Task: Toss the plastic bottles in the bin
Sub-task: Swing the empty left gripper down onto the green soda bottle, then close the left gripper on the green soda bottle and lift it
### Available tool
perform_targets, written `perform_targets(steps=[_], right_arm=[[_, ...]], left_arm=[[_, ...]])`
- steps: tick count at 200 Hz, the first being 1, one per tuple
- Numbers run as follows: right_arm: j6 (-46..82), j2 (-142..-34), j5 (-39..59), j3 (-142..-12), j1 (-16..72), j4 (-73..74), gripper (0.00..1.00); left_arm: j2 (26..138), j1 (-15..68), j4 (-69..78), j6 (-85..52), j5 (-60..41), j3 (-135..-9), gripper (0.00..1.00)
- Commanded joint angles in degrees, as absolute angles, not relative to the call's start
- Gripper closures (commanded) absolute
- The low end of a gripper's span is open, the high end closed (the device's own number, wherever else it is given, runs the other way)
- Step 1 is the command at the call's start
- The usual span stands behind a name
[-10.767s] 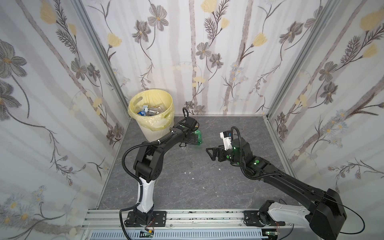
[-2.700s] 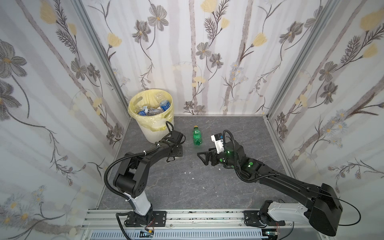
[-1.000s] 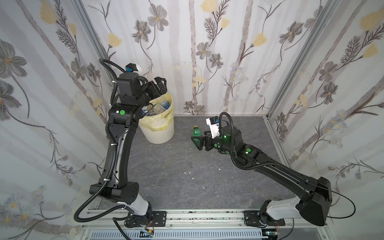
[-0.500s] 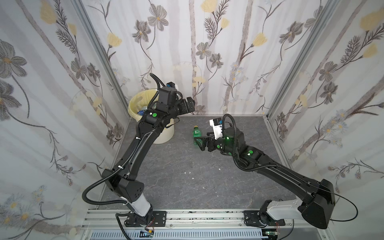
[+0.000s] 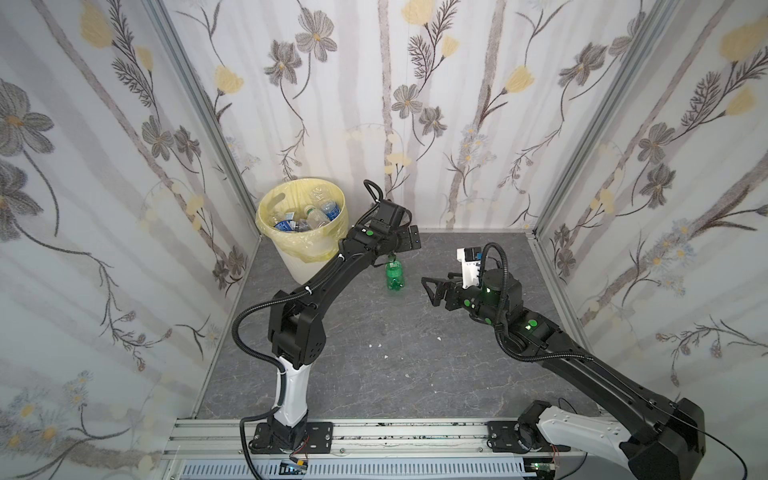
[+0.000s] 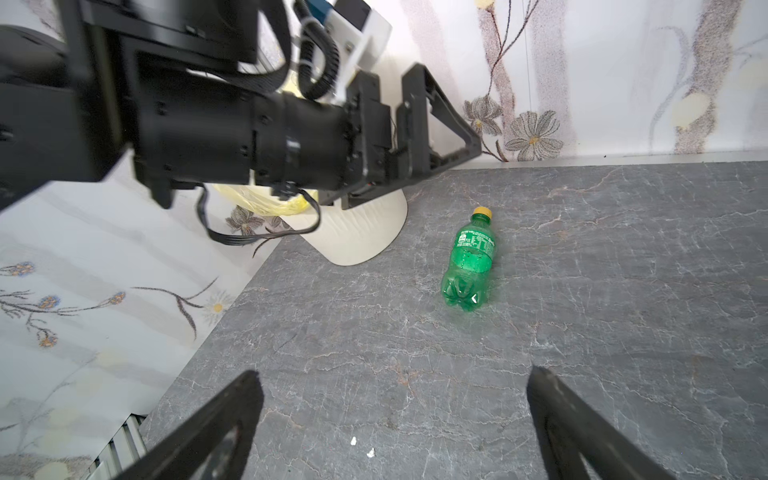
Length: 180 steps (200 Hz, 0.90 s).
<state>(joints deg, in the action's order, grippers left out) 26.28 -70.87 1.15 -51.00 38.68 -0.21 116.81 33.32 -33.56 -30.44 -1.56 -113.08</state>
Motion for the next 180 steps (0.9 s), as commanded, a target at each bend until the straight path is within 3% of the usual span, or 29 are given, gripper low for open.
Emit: perform_targets(steps=[1,96,180], right_arm=[[26.51,-70.1,1.51,-49.73,38.19,-0.14,0.0],[25.41,-70.36,0.86,-46.93,36.06,-1.15,0.0],[26.44,-73.26,3.08,-47.08,35.34,1.01,0.0]], left_arm=[[120.14,33.3,-31.61,-33.13,-0.79,-114.25,0.0],[131.17,30.96,-31.64,-32.26,0.48,-112.64,0.01],[135.57,29.98,-31.62,-29.72,-0.96,-111.29,0.2]])
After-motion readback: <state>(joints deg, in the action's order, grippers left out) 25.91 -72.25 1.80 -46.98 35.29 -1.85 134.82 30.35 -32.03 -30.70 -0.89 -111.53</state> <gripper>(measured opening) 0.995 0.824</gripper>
